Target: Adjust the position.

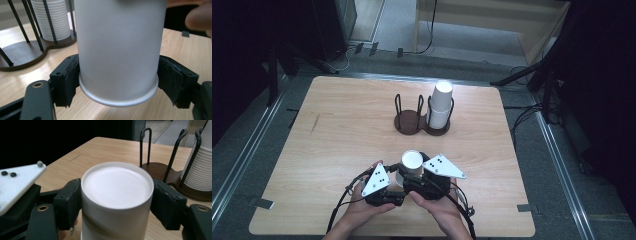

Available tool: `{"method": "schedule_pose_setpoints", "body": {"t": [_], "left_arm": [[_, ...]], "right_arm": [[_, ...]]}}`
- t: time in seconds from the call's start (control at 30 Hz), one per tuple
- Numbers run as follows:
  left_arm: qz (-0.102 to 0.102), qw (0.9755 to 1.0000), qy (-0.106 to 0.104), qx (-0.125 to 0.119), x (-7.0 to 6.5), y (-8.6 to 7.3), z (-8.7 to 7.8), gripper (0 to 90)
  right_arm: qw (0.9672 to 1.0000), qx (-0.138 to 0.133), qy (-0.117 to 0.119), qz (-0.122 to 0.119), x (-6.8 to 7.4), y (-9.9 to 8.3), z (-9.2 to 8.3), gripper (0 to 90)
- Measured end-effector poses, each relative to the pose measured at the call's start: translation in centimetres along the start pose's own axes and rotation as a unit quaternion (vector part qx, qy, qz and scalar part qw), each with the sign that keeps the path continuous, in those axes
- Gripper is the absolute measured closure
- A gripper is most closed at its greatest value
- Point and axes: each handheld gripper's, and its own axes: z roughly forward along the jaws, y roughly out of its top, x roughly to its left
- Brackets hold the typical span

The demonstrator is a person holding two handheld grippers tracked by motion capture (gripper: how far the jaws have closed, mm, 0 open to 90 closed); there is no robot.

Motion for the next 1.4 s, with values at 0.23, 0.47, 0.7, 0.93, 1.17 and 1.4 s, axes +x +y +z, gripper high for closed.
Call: {"method": "schedule_pose_setpoints", "body": {"t": [0.23,0.47,0.7,0.93,1.17,1.4], "left_arm": [[-0.002,0.9999,0.008,-0.015,0.2,0.1,-0.3,24.4],[0.002,0.9996,0.016,-0.024,0.3,0.2,-0.5,25.2],[0.008,0.9993,0.019,-0.033,0.2,0.3,-0.5,26.0],[0.016,0.9988,0.025,-0.038,0.2,0.2,-0.5,26.2],[0.022,0.9986,0.028,-0.040,0.1,0.2,-0.5,26.7],[0.024,0.9987,0.026,-0.036,0.2,0.0,-0.3,22.7]], "right_arm": [[1.0000,0.005,0.002,0.006,0.1,-0.1,0.2,22.1],[0.9998,0.014,0.004,0.013,0.1,-0.5,0.6,19.5],[0.9995,0.021,-0.001,0.022,0.2,-1.0,1.1,17.3],[0.9990,0.029,-0.002,0.033,0.2,-1.3,1.4,15.7],[0.9989,0.031,-0.006,0.034,0.2,-1.4,1.5,15.2],[0.9993,0.026,-0.013,0.025,0.3,-1.4,1.3,21.5]]}}
